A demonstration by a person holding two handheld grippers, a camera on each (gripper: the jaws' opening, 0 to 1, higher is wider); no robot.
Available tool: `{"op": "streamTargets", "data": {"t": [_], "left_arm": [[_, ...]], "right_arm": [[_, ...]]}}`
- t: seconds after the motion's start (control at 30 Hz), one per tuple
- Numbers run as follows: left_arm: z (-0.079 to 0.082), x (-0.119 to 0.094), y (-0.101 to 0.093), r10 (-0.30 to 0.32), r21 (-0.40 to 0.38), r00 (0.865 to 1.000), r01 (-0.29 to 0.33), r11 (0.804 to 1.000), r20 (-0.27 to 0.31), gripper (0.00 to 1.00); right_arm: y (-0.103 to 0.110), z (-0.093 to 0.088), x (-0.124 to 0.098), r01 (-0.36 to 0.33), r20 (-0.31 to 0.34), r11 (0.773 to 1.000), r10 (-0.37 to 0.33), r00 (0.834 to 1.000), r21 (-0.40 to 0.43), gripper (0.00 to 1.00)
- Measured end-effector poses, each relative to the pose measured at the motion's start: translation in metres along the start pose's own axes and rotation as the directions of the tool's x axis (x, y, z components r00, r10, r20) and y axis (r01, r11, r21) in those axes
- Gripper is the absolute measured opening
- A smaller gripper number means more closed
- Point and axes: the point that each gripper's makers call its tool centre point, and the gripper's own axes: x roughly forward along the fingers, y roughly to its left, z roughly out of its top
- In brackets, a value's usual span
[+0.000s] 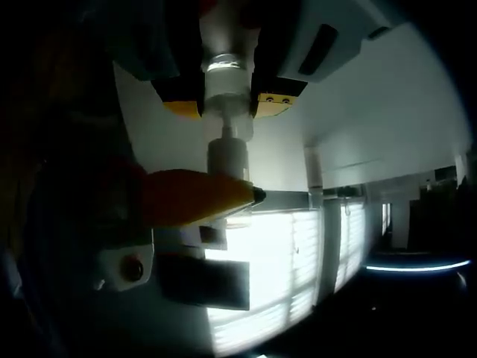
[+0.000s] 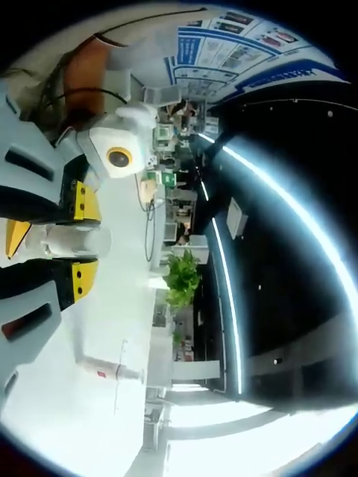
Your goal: Clamp pump bottle remove cover press pump head put on cover
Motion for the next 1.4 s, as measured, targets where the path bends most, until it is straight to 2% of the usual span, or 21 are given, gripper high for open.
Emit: {"op": "streamTargets", "data": {"t": [0.63, 0.67, 0.7, 0.77, 0.87, 1.03, 1.4], "left_arm": [[-0.001, 0.001, -0.001, -0.004, -0.011, 1.000, 0.004, 1.000, -0.002, 0.15], [-0.001, 0.001, 0.000, -0.003, -0.011, 1.000, 0.003, 1.000, -0.002, 0.15], [-0.001, 0.001, 0.000, -0.004, -0.014, 1.000, 0.004, 1.000, -0.003, 0.15], [-0.001, 0.001, -0.001, -0.006, -0.015, 1.000, 0.006, 1.000, -0.003, 0.15], [-0.001, 0.001, -0.002, -0.007, -0.005, 1.000, 0.007, 1.000, -0.002, 0.15], [-0.001, 0.001, -0.001, -0.007, -0.009, 1.000, 0.007, 1.000, -0.004, 0.15], [-0.001, 0.000, -0.001, -0.004, -0.007, 1.000, 0.004, 1.000, -0.004, 0.15]], "right_arm": [[0.002, 0.001, 0.000, -0.004, 0.004, 1.000, 0.004, 1.000, 0.017, 0.12], [0.001, 0.020, -0.002, -0.005, 0.108, 1.000, 0.002, 0.994, 0.025, 0.12], [0.002, 0.026, -0.006, -0.020, 0.119, 0.998, 0.013, 0.993, 0.058, 0.12], [-0.003, 0.031, -0.009, -0.015, 0.094, 0.997, 0.008, 0.996, 0.076, 0.12], [-0.005, 0.036, -0.011, -0.012, 0.113, 0.997, 0.003, 0.994, 0.076, 0.12], [-0.005, 0.033, -0.011, -0.007, 0.120, 0.996, -0.003, 0.993, 0.085, 0.12], [-0.006, 0.041, -0.015, 0.009, 0.139, 0.998, -0.017, 0.990, 0.055, 0.12]]}}
